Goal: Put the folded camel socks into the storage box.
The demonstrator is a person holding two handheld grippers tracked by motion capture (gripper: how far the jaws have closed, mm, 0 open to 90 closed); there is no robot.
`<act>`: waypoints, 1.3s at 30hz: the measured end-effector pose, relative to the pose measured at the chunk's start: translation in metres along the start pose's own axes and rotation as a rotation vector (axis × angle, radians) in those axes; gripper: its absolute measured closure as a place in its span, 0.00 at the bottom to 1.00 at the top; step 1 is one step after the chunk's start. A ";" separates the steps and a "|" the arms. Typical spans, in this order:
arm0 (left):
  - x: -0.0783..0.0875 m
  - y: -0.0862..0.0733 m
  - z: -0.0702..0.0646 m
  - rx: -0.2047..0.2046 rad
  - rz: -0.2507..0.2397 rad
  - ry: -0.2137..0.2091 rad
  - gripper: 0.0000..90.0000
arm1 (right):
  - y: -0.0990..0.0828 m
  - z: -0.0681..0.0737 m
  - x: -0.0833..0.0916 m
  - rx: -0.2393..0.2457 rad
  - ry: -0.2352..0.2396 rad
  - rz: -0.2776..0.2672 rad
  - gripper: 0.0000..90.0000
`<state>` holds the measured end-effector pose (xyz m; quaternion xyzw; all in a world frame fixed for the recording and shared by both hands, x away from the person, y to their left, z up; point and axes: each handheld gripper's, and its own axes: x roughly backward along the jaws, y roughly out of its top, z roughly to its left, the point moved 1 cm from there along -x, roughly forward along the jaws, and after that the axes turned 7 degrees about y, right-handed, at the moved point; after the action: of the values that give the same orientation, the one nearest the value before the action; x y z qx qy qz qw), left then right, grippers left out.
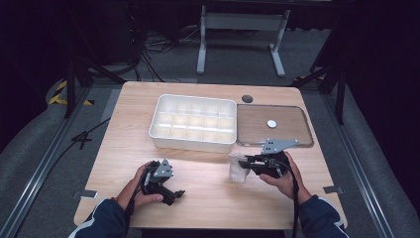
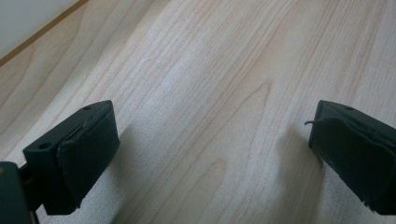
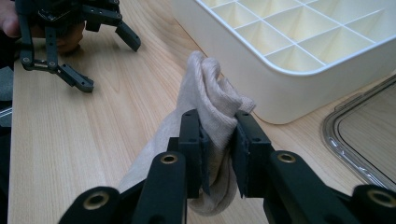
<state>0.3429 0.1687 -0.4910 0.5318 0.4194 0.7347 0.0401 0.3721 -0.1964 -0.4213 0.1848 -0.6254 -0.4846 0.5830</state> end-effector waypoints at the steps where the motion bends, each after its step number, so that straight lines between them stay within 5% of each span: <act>1: 0.000 0.000 0.000 0.001 -0.002 0.001 0.02 | 0.000 0.000 0.001 0.004 -0.002 0.000 0.84; 12: -0.002 0.001 0.000 0.007 -0.003 -0.002 0.00 | 0.005 -0.001 0.016 0.011 -0.060 -0.047 0.84; 21: -0.002 0.001 0.000 0.008 0.000 -0.002 0.00 | 0.029 -0.006 0.019 0.038 -0.092 -0.108 0.84; 39: -0.002 0.001 0.000 0.012 -0.002 -0.002 0.00 | 0.073 -0.015 0.014 0.113 -0.146 -0.107 0.84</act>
<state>0.3438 0.1667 -0.4919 0.5321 0.4244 0.7317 0.0381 0.4064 -0.1793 -0.3561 0.2146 -0.6820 -0.4911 0.4977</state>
